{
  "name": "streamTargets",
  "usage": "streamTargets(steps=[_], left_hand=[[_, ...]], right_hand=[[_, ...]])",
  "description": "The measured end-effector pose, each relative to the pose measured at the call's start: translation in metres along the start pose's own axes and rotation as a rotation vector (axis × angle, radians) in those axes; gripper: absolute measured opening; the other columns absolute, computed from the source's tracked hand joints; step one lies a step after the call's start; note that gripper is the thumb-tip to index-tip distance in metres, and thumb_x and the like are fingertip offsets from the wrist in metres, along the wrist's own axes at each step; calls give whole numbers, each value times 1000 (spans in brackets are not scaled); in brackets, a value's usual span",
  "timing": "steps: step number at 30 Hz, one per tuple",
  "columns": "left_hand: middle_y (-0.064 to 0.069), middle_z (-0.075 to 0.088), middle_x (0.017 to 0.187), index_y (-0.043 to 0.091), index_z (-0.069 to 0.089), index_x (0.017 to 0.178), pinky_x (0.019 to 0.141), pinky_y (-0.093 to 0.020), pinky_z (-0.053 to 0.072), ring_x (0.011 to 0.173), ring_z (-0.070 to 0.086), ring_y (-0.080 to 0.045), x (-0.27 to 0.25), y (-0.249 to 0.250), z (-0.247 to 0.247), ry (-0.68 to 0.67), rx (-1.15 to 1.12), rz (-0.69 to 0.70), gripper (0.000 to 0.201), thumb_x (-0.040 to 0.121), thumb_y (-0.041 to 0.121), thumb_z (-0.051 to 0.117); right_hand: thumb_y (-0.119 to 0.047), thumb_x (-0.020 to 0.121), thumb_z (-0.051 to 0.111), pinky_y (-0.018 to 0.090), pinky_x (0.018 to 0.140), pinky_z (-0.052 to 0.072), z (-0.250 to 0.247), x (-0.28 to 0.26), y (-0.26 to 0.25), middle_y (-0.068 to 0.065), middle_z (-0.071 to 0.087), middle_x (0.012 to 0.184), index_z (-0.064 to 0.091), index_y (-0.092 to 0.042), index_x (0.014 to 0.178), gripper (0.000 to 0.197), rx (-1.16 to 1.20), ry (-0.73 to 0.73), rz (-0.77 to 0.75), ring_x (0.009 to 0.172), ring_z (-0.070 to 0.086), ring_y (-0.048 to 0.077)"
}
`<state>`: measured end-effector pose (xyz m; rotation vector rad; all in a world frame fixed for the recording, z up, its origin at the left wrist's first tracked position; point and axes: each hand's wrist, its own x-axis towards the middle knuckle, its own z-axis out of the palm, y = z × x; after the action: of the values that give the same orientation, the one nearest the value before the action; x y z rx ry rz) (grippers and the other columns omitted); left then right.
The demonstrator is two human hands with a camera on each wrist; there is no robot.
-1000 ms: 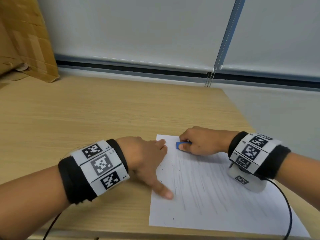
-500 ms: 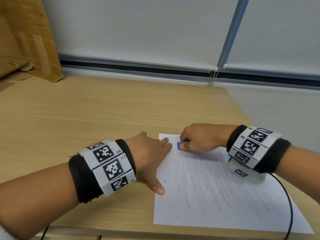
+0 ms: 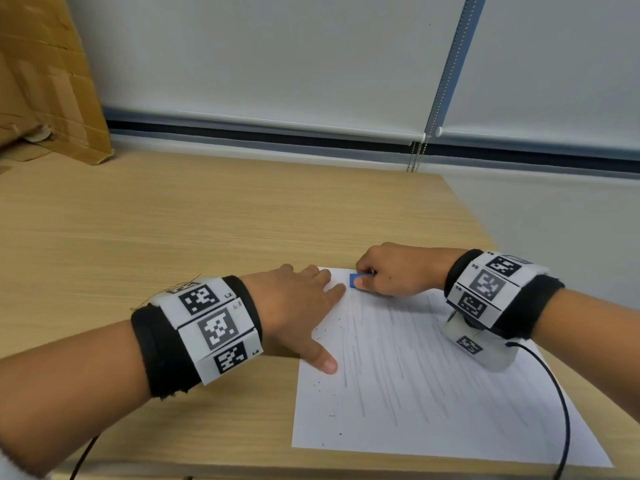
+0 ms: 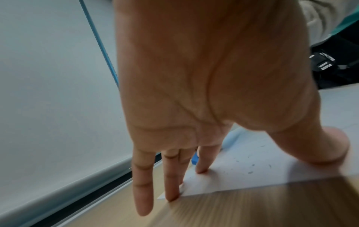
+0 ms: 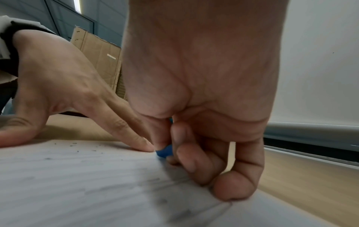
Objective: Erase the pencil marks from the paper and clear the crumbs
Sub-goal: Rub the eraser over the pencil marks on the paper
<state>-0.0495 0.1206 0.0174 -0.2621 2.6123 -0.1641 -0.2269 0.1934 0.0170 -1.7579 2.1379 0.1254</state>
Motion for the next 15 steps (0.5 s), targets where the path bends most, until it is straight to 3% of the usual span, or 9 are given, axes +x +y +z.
streamTargets(steps=[3, 6, 12, 15], left_hand=[[-7, -11, 162, 17, -12, 154, 116, -41, 14, 148, -5, -23, 0, 1, -1, -37, -38, -3, 113, 79, 76, 48], [-3, -16, 161, 17, -13, 154, 115, -40, 15, 148, -6, -22, -1, 0, -1, -48, -57, 2, 112, 80, 76, 48], [-4, -7, 163, 13, -7, 154, 114, -40, 16, 148, 1, -23, 0, 1, -3, -34, -16, 9, 112, 79, 77, 47], [-5, -4, 163, 13, -4, 155, 114, -41, 17, 147, 4, -23, -1, 1, -3, -24, -2, 8, 114, 77, 78, 48]], right_hand=[[-35, 97, 45, 29, 57, 35, 0, 1, -1, -2, 48, 62, 46, -16, 62, 40, -7, 9, -4, 57, 42, 14], [-36, 98, 45, 29, 57, 35, -1, 3, -1, -1, 49, 63, 46, -16, 63, 40, 1, 12, 1, 58, 42, 15], [-34, 96, 46, 33, 62, 40, 0, -8, -14, 0, 50, 67, 48, -15, 67, 35, -53, -110, -62, 62, 45, 18], [-36, 96, 45, 36, 63, 46, -4, -3, -9, 4, 55, 67, 50, -15, 67, 36, -19, -81, -15, 61, 53, 22]])
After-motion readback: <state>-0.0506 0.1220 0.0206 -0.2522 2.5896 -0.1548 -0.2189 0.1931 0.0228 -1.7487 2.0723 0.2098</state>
